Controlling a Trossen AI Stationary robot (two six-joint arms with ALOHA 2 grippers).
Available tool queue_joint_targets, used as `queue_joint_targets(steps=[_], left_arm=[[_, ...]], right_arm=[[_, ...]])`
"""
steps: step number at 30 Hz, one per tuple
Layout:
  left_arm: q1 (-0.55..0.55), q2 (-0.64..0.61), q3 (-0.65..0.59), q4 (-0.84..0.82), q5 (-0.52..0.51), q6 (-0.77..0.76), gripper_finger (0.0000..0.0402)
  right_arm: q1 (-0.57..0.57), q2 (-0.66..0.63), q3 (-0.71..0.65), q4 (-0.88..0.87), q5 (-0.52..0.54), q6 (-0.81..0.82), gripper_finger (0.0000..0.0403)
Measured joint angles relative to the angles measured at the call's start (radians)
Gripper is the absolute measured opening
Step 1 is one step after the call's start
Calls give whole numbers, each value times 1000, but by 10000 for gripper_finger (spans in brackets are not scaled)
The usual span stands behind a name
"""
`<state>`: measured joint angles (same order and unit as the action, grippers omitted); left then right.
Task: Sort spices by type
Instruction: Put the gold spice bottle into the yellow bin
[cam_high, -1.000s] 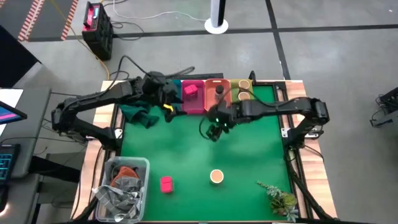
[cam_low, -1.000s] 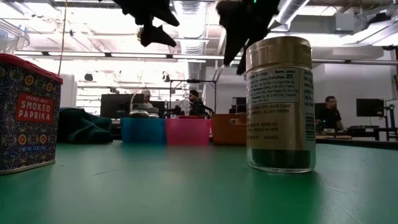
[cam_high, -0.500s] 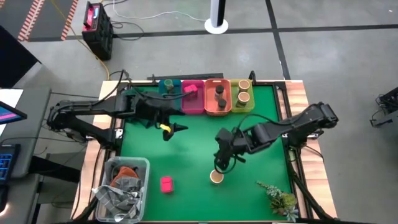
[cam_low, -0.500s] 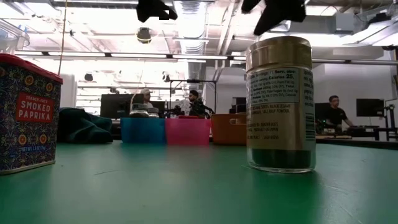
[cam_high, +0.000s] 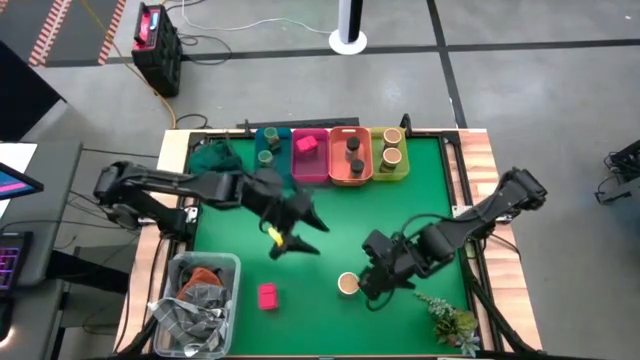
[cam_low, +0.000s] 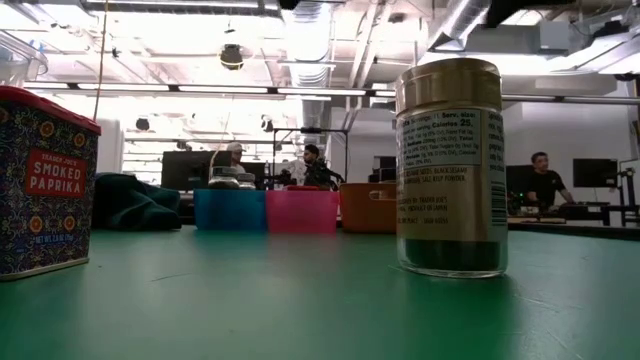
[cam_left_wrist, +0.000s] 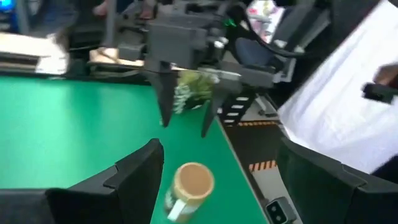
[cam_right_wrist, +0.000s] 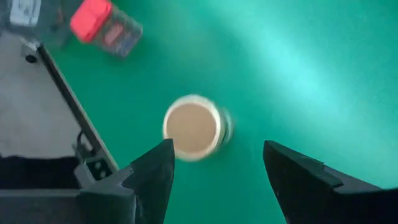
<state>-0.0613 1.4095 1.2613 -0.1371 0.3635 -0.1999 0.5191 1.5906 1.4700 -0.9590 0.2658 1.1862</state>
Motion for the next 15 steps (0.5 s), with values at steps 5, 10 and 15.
queue_joint_targets(steps=[5, 10, 15], left_arm=[[-76, 92, 0, 62, -72, -14, 295], [-126, 182, 0, 92, -164, -67, 295], [-182, 255, 58, 57, -224, -9, 295]], right_arm=[[81, 0, 0, -65, 40, 123, 271], [149, 0, -18, -147, 54, 288, 271], [212, 0, -73, -138, 55, 400, 271]])
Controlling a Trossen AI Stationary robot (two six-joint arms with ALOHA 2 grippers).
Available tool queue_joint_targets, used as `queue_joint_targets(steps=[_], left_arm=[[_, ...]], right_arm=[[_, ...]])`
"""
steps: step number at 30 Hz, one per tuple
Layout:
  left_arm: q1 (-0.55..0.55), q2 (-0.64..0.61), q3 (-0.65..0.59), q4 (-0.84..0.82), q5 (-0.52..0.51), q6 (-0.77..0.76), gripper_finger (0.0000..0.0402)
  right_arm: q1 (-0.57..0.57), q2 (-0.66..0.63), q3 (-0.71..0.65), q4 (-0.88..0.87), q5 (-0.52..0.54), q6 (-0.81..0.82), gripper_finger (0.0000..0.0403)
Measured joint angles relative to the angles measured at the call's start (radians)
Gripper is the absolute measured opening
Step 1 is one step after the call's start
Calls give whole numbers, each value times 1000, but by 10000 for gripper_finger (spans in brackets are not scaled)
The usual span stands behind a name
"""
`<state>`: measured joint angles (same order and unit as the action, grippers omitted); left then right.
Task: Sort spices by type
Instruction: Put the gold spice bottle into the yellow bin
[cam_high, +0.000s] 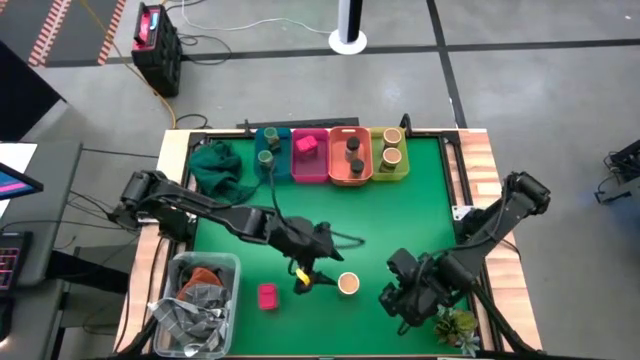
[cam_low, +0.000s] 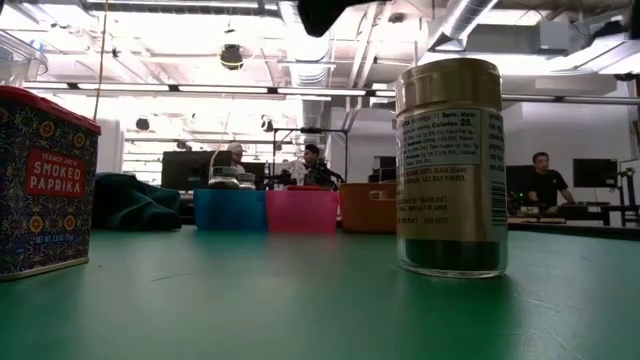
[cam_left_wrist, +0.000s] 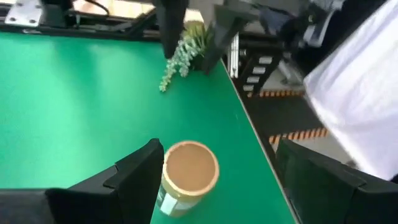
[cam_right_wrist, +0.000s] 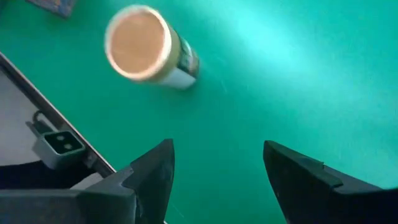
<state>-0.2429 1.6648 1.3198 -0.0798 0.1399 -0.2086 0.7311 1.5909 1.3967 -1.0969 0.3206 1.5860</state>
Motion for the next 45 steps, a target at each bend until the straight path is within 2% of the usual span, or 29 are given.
queue_joint_targets(steps=[6, 13, 22, 28, 36, 39, 45], left_arm=[[-24, 121, 182, -209, -64, 83, 298], [-24, 240, 321, -322, -39, 118, 320], [-45, 287, 328, -352, -47, 166, 361], [-63, 288, 329, -352, -82, 270, 397], [-78, 371, 329, -308, -113, 306, 397], [-81, 397, 329, -329, -167, 297, 397], [-77, 399, 329, -302, -196, 273, 394]], right_arm=[[64, 1, -36, -16, 25, 124, 271], [106, 1, -37, -93, 39, 258, 271], [140, 1, -37, -107, 120, 325, 271], [130, 1, -37, -114, 131, 325, 271], [110, 0, -37, -120, 158, 321, 271], [110, 0, -37, -122, 157, 322, 271], [111, 0, -38, -125, 157, 336, 271]])
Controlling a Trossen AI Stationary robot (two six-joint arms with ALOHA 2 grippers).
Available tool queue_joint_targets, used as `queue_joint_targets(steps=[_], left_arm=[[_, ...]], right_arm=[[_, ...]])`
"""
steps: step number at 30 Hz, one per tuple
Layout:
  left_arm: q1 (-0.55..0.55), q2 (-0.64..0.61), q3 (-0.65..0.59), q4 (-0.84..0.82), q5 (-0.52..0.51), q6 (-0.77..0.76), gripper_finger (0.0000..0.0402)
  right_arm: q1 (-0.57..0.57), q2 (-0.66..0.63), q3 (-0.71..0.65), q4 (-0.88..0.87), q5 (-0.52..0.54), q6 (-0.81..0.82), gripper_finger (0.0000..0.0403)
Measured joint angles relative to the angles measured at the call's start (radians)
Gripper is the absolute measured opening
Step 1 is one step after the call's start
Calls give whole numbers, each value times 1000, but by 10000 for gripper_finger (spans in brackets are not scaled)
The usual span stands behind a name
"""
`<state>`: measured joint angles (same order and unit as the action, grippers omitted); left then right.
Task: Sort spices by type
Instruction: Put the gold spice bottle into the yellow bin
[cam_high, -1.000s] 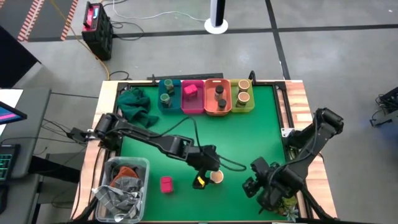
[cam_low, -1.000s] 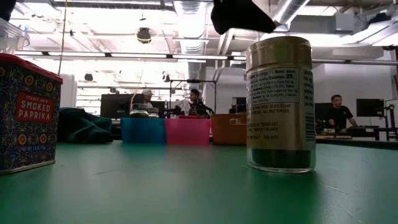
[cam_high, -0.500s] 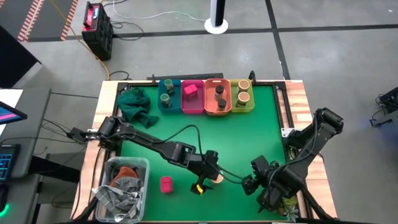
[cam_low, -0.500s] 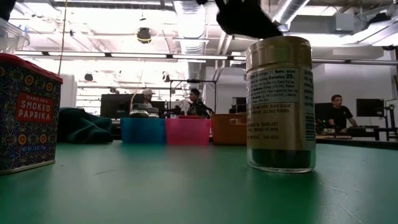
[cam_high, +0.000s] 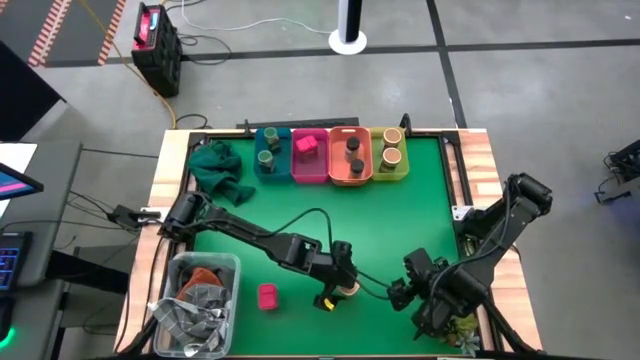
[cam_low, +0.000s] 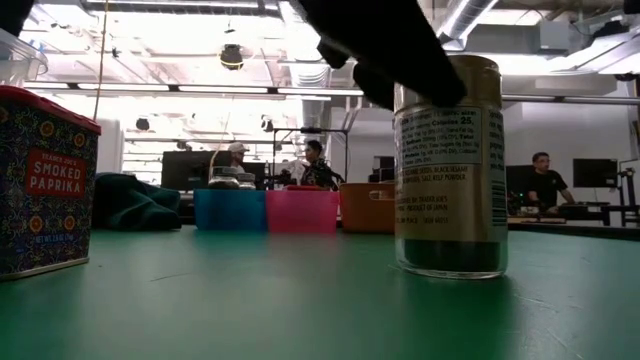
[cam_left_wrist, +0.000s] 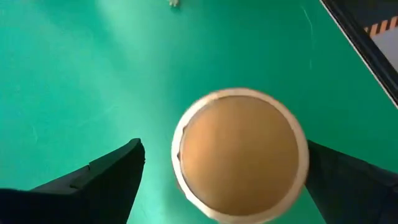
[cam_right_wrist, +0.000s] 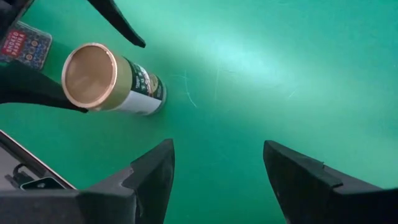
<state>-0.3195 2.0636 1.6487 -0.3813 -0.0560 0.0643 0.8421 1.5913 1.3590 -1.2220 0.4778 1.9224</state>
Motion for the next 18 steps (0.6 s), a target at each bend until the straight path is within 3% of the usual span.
queue_joint_targets(steps=[4, 14, 18], left_arm=[[0, 2, 0, -4, 2, -8, 372], [37, 2, 0, 3, 99, -121, 271], [85, -6, -1, 2, 107, -172, 268]], right_arm=[[-5, 0, 0, -1, 0, 0, 271], [-8, 0, 0, -8, 2, 33, 271], [-8, 0, 0, -18, 14, 90, 271]])
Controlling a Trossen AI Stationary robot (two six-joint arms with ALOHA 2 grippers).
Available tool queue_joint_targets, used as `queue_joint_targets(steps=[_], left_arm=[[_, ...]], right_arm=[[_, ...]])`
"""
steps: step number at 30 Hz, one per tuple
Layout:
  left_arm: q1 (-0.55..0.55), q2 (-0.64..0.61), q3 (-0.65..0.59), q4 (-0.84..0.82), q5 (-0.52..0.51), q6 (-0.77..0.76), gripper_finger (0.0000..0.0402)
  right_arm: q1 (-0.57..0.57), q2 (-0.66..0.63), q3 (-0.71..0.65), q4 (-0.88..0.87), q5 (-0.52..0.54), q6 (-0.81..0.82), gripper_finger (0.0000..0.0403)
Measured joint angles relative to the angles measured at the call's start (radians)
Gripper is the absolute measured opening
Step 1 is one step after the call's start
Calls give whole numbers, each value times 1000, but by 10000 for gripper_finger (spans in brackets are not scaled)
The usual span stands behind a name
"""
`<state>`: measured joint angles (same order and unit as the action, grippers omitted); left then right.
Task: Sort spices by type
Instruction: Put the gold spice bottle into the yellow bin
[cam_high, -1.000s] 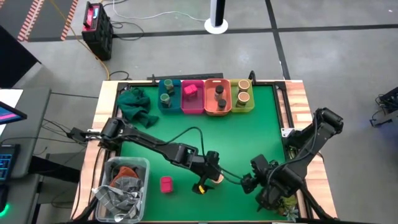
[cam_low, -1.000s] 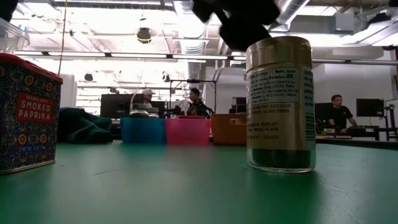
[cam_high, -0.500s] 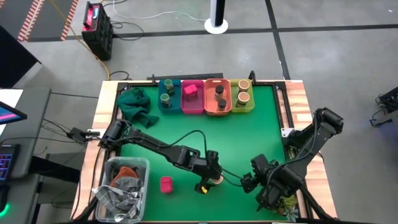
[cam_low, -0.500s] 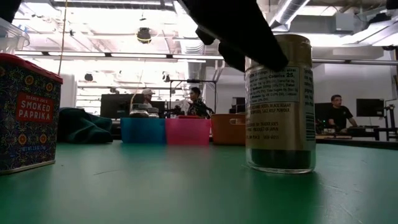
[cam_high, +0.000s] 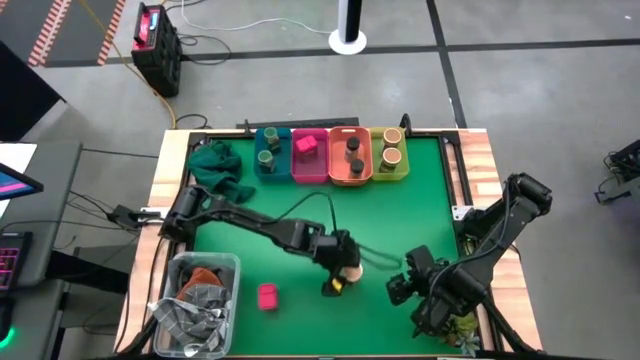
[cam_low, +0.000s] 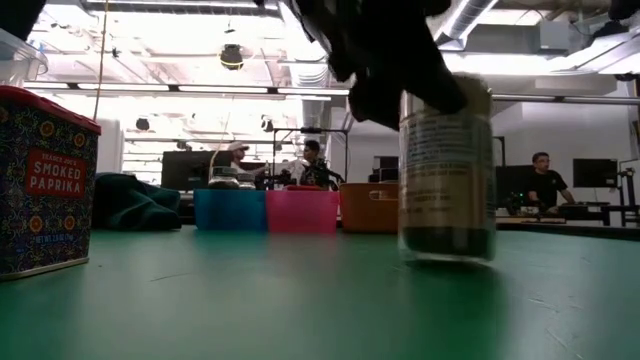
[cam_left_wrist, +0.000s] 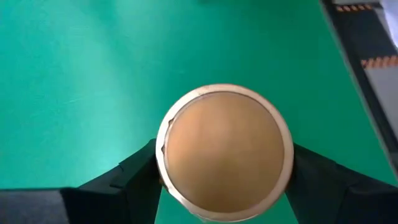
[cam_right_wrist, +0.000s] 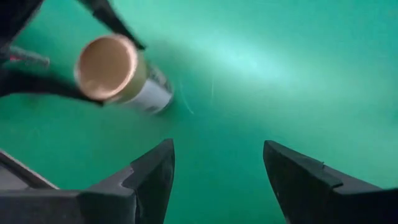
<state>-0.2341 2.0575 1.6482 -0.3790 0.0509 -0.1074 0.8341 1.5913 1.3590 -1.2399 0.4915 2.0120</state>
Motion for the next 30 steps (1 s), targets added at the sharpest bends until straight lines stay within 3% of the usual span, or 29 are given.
queue_joint_targets(steps=[11, 20, 30], left_arm=[[200, -65, 2, 87, -28, 56, 274], [351, -60, 99, 224, -17, 69, 273], [391, -44, 112, 151, 79, 127, 274]], right_arm=[[-17, 0, 0, -40, 59, 34, 271], [-81, 35, 2, -40, 56, 40, 271], [-100, 28, 1, -113, 21, 5, 271]])
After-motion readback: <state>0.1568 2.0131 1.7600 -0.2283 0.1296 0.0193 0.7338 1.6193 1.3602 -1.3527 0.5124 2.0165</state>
